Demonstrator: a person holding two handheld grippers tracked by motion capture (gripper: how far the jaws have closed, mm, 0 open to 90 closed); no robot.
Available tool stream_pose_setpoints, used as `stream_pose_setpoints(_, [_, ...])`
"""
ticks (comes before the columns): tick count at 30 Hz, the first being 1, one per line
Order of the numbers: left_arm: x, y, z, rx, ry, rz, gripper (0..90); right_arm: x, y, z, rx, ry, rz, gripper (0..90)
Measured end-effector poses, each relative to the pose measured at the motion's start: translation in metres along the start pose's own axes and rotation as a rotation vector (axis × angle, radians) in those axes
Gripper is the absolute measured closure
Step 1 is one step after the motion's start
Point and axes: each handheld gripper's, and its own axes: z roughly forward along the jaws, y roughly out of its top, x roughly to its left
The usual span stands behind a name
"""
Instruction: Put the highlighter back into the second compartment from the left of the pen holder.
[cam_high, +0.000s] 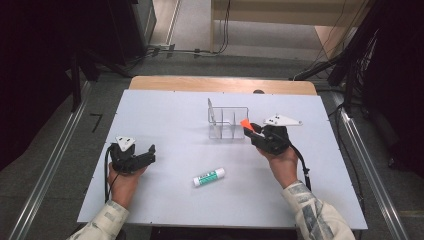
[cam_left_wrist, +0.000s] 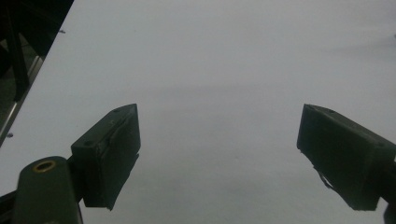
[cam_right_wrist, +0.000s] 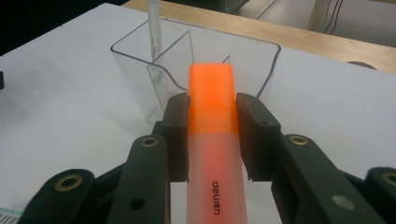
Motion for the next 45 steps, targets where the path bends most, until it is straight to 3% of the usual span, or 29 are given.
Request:
stream_pose_setpoints(32, [0.001, 0.000, 0.000, -0.002, -0.004, -0.004, 14.1, 0.013, 0.052, 0.034, -0.042, -0.033, -0.026, 64.5])
stream_pose_setpoints(45, [0.001, 0.001, -0.001, -0.004, -0.007, -0.004, 14.2, 0.014, 0.070, 0.053, -0.032, -0.061, -0.033, 64.5])
